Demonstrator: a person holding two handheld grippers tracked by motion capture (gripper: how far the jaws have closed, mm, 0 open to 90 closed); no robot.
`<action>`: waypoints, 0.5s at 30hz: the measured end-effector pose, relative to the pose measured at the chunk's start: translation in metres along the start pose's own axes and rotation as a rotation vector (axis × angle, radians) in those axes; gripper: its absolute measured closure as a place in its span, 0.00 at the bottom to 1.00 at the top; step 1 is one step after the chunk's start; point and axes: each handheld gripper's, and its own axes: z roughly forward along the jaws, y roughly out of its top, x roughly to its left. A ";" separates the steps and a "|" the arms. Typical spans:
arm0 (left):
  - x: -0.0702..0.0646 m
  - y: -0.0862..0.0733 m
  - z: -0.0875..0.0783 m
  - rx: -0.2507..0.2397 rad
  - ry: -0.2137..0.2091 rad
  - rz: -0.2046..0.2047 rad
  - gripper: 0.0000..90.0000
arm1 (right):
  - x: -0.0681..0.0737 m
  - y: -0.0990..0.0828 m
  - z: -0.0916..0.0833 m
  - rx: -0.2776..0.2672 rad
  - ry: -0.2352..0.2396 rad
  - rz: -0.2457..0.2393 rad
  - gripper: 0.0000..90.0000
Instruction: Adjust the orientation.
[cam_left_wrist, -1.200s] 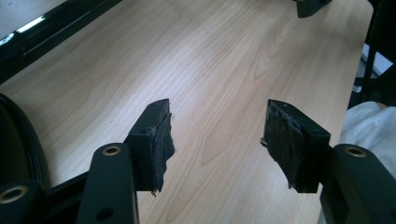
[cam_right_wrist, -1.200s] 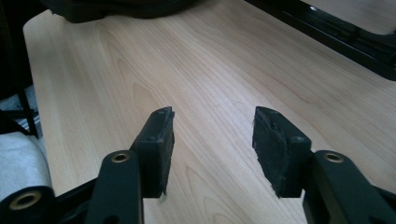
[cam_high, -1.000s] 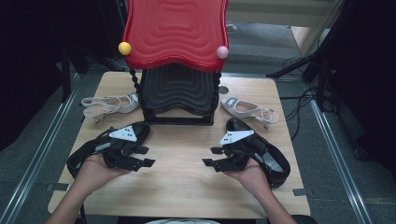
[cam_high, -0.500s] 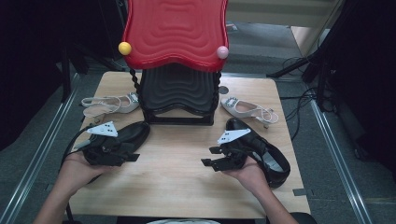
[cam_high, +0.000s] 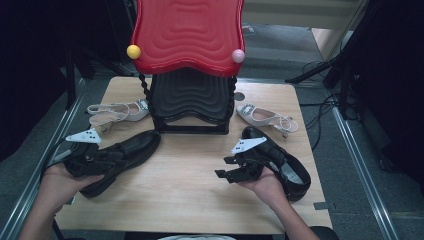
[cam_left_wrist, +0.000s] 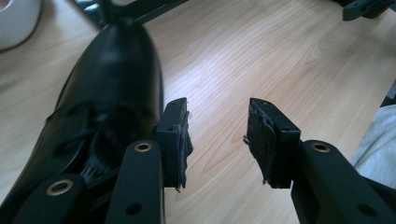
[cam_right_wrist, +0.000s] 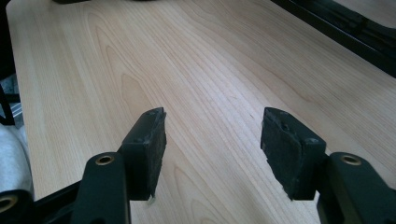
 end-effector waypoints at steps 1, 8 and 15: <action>0.000 0.000 0.000 0.000 0.000 0.000 0.65 | 0.000 0.000 0.000 0.000 0.000 0.000 0.46; 0.016 -0.021 -0.019 -0.005 0.028 -0.074 0.64 | 0.001 0.001 0.002 0.002 -0.004 -0.008 0.46; 0.026 -0.034 -0.019 0.036 0.069 -0.107 0.63 | 0.001 0.001 0.002 0.003 -0.004 -0.008 0.46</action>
